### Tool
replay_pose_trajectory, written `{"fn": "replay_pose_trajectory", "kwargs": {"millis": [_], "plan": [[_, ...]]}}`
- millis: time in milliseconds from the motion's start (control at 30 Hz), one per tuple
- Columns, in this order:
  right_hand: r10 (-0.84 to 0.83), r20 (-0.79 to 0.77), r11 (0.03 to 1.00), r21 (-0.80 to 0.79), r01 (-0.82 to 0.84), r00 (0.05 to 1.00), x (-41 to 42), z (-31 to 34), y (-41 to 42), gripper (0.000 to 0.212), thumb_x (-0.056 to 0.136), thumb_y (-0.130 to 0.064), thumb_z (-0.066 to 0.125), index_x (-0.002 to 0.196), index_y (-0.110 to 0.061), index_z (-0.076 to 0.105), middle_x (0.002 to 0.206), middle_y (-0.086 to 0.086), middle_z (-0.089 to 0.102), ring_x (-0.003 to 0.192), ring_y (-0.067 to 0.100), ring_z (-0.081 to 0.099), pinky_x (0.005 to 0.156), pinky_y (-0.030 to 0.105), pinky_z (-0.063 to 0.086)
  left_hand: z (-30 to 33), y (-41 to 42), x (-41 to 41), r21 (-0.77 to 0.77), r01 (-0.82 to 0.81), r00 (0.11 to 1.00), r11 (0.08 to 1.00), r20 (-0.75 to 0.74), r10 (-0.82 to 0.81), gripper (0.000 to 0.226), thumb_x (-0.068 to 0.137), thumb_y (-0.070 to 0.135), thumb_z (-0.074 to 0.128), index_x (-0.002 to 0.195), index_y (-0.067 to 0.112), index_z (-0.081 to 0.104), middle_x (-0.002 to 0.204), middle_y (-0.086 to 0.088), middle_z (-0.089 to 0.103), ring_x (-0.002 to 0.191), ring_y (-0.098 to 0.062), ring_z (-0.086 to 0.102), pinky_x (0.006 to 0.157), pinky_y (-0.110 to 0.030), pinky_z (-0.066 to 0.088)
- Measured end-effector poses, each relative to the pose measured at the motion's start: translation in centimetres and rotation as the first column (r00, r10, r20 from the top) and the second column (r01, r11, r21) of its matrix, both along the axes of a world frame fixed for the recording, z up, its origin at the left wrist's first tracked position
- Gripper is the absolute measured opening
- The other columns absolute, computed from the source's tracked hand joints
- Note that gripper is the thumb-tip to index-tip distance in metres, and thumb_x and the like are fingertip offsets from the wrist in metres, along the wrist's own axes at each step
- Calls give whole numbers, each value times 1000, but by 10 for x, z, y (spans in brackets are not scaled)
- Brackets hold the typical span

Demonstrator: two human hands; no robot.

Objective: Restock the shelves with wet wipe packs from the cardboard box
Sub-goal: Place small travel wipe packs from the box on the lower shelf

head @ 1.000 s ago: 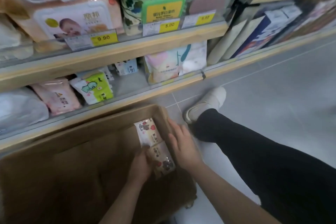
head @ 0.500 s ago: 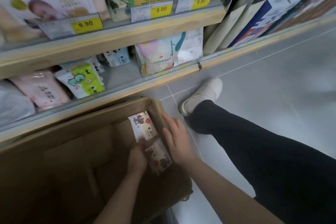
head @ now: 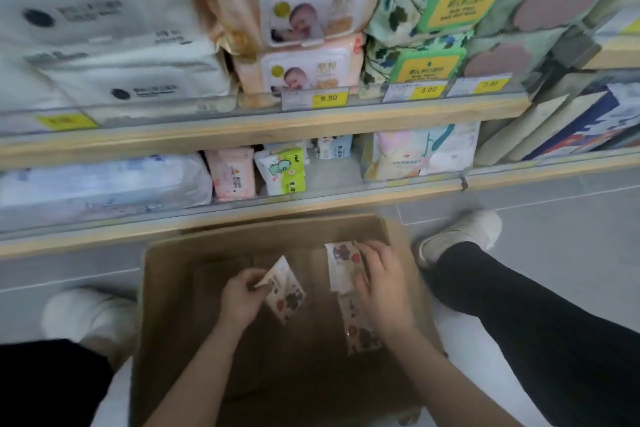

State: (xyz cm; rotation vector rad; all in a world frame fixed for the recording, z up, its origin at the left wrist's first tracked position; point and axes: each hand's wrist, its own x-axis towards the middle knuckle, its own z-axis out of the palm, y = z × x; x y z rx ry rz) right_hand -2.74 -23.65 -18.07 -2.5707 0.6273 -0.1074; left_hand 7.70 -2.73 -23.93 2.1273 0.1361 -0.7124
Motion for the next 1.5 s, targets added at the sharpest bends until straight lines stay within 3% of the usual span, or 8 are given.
{"fn": "replay_pose_trajectory", "kwargs": {"millis": [200, 367, 567, 900, 1067, 1167, 1333, 1500], "plan": [[-180, -232, 930, 277, 242, 956, 15, -52, 19, 47, 92, -24, 55, 138, -20, 41, 138, 2, 39, 121, 20, 48, 101, 38, 44, -9, 26, 17, -22, -85, 996, 996, -10, 85, 25, 79, -1, 68, 103, 6, 67, 94, -4, 64, 88, -14, 57, 79, -27, 46], [-219, -418, 895, 275, 352, 882, 26, -102, 13, 66, 84, -44, 56, 140, -16, 36, 139, 10, 39, 122, 29, 44, 99, 32, 38, -25, 29, 18, -64, -63, 998, 996, -36, 60, 24, 78, -6, 67, 93, 13, 63, 83, 9, 61, 78, 3, 60, 65, -12, 49], [-336, -491, 848, 213, 485, 804, 50, -120, 15, 77, 84, -23, 64, 147, -28, 20, 144, 10, 29, 119, 37, 47, 93, 43, 43, -38, 23, 16, -58, -9, 997, 998, -76, 5, 28, 78, -3, 68, 86, 23, 62, 78, 23, 61, 76, 14, 58, 65, 0, 42], [-246, -328, 853, 374, 365, 912, 41, -72, 10, 76, 74, -15, 69, 138, -22, 29, 133, 9, 37, 115, 32, 50, 93, 45, 49, -13, 10, 14, -125, 23, 1000, 992, 2, -23, 30, 76, -4, 70, 84, 24, 64, 86, 15, 63, 77, 13, 58, 68, -3, 44], [-33, -194, 887, 447, 119, 980, 39, -16, 6, 80, 71, -15, 75, 139, -25, 33, 123, -6, 45, 108, 7, 44, 93, 24, 37, 24, 1, 18, -187, 8, 999, 982, 47, 1, 26, 79, 0, 68, 92, 22, 63, 93, 13, 62, 88, 5, 53, 69, -9, 40], [51, -116, 881, 473, 10, 992, 43, 13, 6, 84, 68, -15, 77, 140, -21, 34, 117, -10, 45, 113, 7, 44, 94, 22, 35, 48, -3, 25, -238, 9, 993, 971, 115, 19, 30, 77, -4, 68, 87, 24, 64, 94, 6, 66, 91, -5, 59, 78, -20, 46], [87, -40, 887, 458, -59, 995, 63, 40, 2, 85, 60, -32, 75, 136, -23, 37, 122, -6, 53, 114, 17, 54, 98, 39, 47, 81, -2, 46, -299, -17, 981, 954, 177, 74, 31, 75, -6, 68, 84, 23, 64, 96, -2, 68, 96, -16, 63, 91, -32, 49], [-83, 67, 893, 449, 44, 994, 101, 43, -11, 85, 51, -41, 77, 126, -26, 40, 113, 3, 58, 102, 21, 61, 84, 46, 55, 101, 3, 64, -299, -11, 975, 954, 207, 76, 25, 79, -2, 67, 88, 21, 63, 102, 2, 66, 101, -13, 60, 80, -23, 49]]}}
